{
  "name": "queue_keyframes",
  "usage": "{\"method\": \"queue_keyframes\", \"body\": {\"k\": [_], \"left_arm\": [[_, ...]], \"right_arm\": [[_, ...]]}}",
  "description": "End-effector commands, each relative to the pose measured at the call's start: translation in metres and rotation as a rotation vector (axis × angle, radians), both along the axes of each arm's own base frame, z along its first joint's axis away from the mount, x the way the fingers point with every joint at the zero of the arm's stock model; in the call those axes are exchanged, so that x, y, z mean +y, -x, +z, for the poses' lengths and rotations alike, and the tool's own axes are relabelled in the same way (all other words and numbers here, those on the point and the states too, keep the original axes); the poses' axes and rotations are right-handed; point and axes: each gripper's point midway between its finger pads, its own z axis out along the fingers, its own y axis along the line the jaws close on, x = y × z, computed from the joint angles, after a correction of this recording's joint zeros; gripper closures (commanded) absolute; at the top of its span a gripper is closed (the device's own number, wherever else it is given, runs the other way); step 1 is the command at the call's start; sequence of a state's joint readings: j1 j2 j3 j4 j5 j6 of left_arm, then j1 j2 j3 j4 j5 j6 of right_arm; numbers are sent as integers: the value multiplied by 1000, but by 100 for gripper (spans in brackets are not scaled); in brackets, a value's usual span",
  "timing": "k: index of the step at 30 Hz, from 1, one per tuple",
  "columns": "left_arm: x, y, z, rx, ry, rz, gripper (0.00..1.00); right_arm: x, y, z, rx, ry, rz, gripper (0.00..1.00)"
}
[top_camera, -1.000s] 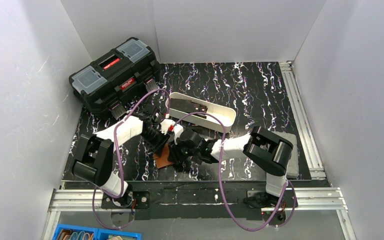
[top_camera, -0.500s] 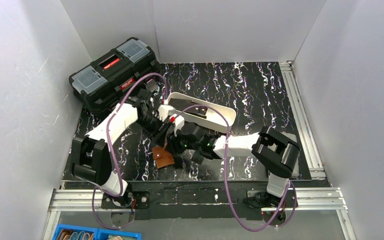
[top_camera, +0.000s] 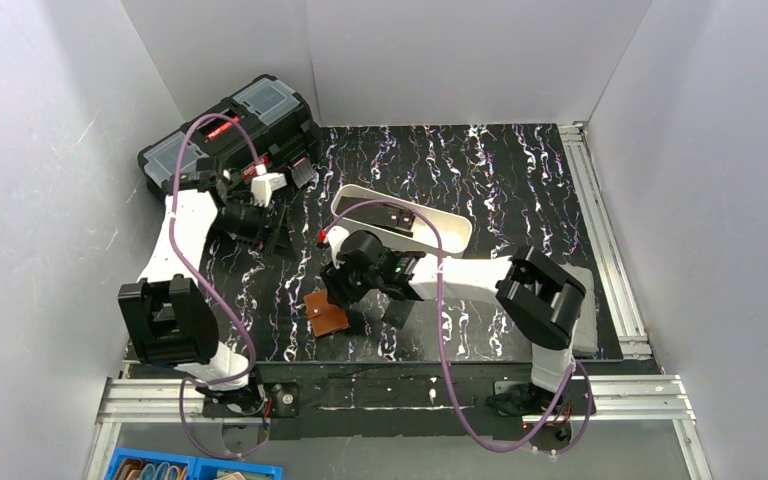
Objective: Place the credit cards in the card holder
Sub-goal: Close the card holder at the center of the board.
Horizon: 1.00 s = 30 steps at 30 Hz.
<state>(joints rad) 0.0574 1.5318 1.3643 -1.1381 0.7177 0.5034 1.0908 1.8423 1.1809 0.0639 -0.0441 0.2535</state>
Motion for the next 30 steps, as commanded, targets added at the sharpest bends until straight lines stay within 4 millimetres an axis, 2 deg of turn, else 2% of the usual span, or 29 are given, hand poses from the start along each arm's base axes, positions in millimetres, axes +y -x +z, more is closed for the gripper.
{"method": "queue_keyframes", "body": {"k": [1,4,11,20,30], "left_arm": [[12,16,7,-8,5,66,21],[15,20,3,5,-13,69,18],[18,23,-6,-5,-37,80,17],[21,24,-13,-13,-54,65,18],[22,27,-17,-26,-66,50,19]], "right_arm": [[12,25,-4,64,44,106,45],[23,35,-10,121,75,146,47],[39,41,-16,189,51,171,53],[41,42,-17,224,27,167,54],[50,37,-15,341,-19,144,54]]}}
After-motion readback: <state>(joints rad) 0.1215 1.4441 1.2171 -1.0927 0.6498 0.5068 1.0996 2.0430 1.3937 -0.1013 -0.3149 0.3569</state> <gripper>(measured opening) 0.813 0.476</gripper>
